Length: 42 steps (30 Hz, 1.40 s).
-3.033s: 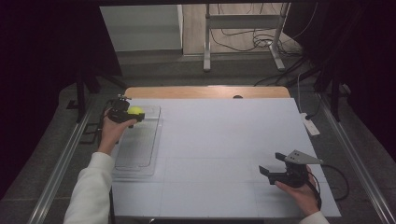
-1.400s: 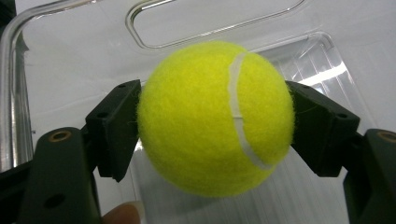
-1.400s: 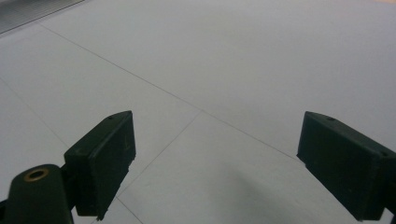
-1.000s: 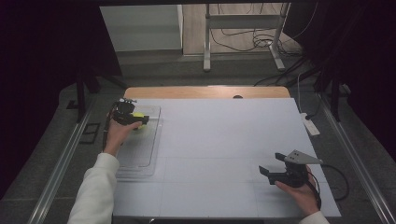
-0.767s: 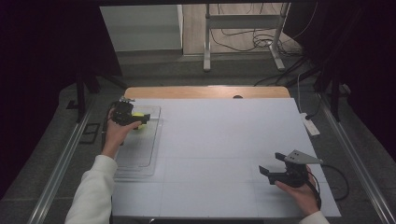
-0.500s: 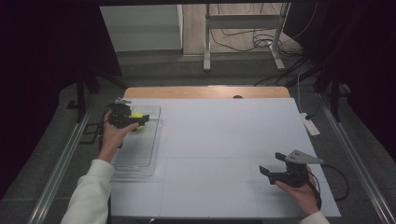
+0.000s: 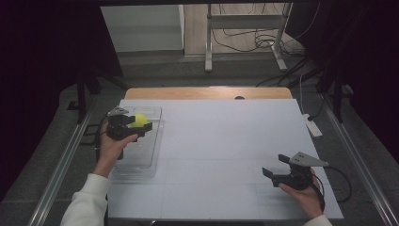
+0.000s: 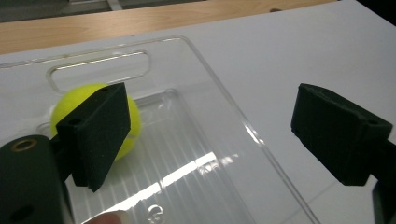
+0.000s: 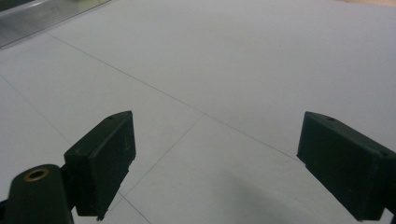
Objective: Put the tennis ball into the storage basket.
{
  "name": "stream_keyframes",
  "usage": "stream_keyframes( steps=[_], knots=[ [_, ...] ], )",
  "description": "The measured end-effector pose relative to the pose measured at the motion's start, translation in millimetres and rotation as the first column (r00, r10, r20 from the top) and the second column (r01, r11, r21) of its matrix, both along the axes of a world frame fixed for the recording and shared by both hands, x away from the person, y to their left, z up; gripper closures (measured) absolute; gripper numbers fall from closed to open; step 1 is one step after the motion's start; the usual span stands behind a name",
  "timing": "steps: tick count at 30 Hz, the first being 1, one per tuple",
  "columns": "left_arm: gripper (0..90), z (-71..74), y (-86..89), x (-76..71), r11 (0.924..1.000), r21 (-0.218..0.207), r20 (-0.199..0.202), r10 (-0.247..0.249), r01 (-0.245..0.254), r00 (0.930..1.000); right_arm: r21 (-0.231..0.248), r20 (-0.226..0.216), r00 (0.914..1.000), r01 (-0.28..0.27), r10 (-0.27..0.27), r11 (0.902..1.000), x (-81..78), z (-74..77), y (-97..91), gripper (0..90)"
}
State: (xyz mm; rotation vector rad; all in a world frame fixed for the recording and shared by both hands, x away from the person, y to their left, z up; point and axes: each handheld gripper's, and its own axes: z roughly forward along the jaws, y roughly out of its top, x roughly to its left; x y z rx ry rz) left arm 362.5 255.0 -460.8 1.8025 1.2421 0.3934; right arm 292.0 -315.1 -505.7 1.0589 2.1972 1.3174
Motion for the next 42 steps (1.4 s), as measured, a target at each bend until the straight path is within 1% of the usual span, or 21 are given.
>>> stream_keyframes(
  steps=[5,7,13,14,16,19,20,21,23,26,27,28,29,30,33,36,37,38,40,42],
  knots=[
    [13.1,1.7,-9.0,-16.3,0.9990,-0.009,0.020,-0.043,0.044,0.9988,0.010,0.000,1.0000,-0.001,0.001,0.9999,-0.8,1.7,-1.6,11.8],
    [13.0,1.3,-13.8,-26.9,0.9974,-0.026,0.029,-0.067,0.068,0.9973,0.016,0.002,1.0000,-0.002,0.002,0.9999,-1.6,2.1,-2.3,11.8],
    [12.6,-1.7,-24.5,-52.7,0.9929,-0.036,0.045,-0.112,0.113,0.9927,0.024,0.008,0.9999,-0.008,0.007,0.9997,-3.5,4.4,-1.8,11.8],
    [12.7,-1.7,-24.5,-52.7,0.9929,-0.036,0.045,-0.112,0.113,0.9927,0.024,0.008,0.9999,-0.008,0.007,0.9997,-3.5,4.4,-1.8,11.8],
    [12.7,-3.2,-27.1,-59.3,0.9914,-0.043,0.047,-0.122,0.124,0.9914,0.024,0.010,0.9998,-0.015,0.015,0.9996,-3.6,5.5,-1.0,11.8],
    [12.5,-6.3,-30.7,-69.3,0.9895,-0.040,0.056,-0.136,0.139,0.9890,0.026,0.013,0.9997,-0.022,0.021,0.9994,-3.7,6.4,0.0,11.8],
    [12.6,-8.6,-31.9,-74.6,0.9877,-0.051,0.056,-0.145,0.148,0.9879,0.027,0.015,0.9996,-0.025,0.025,0.9993,-3.7,6.6,0.5,11.8],
    [12.5,-8.6,-31.9,-74.6,0.9877,-0.051,0.056,-0.145,0.148,0.9879,0.027,0.015,0.9996,-0.025,0.025,0.9993,-3.7,6.6,0.5,11.8],
    [12.5,-13.0,-33.9,-82.0,0.9865,-0.050,0.058,-0.153,0.156,0.9865,0.025,0.016,0.9995,-0.029,0.028,0.9993,-4.1,7.1,1.2,11.8],
    [12.4,-18.3,-35.2,-88.4,0.9855,-0.053,0.057,-0.158,0.161,0.9858,0.025,0.015,0.9994,-0.031,0.031,0.9992,-4.0,7.1,1.1,11.9],
    [12.4,-21.9,-35.7,-92.6,0.9846,-0.052,0.056,-0.164,0.167,0.9848,0.029,0.015,0.9994,-0.030,0.030,0.9991,-3.9,6.9,0.6,11.8],
    [12.4,-21.9,-35.7,-92.6,0.9846,-0.052,0.056,-0.164,0.167,0.9848,0.029,0.015,0.9994,-0.030,0.030,0.9991,-3.9,6.9,0.6,11.8],
    [12.4,-24.7,-35.7,-95.6,0.9842,-0.051,0.057,-0.167,0.170,0.9843,0.030,0.015,0.9995,-0.030,0.029,0.9991,-4.1,7.0,0.4,11.8],
    [12.5,-26.3,-35.5,-97.1,0.9833,-0.050,0.049,-0.172,0.175,0.9838,0.030,0.015,0.9995,-0.029,0.028,0.9992,-4.3,7.1,-0.1,11.9],
    [12.6,-31.0,-35.8,-101.4,0.9820,-0.055,0.045,-0.178,0.181,0.9829,0.029,0.015,0.9995,-0.029,0.028,0.9992,-4.5,7.0,-0.9,11.9],
    [12.4,-35.3,-37.9,-104.5,0.9798,-0.048,0.038,-0.192,0.194,0.9806,0.028,0.015,0.9994,-0.030,0.030,0.9991,-4.5,7.0,-0.7,11.9],
    [12.3,-35.7,-38.6,-104.9,0.9798,-0.042,0.038,-0.194,0.195,0.9803,0.027,0.015,0.9994,-0.032,0.031,0.9991,-4.6,6.9,-0.5,11.9],
    [12.2,-35.3,-39.1,-105.5,0.9806,-0.036,0.046,-0.191,0.193,0.9805,0.026,0.015,0.9994,-0.033,0.033,0.9991,-4.5,6.8,-0.4,11.9],
    [12.3,-35.1,-38.9,-105.4,0.9800,-0.044,0.049,-0.192,0.194,0.9802,0.026,0.014,0.9993,-0.035,0.035,0.9990,-4.5,6.7,-0.2,11.9],
    [12.2,-35.6,-39.1,-105.3,0.9798,-0.041,0.047,-0.194,0.196,0.9799,0.026,0.015,0.9992,-0.037,0.036,0.9990,-4.4,6.6,-0.3,11.9]
  ],
)
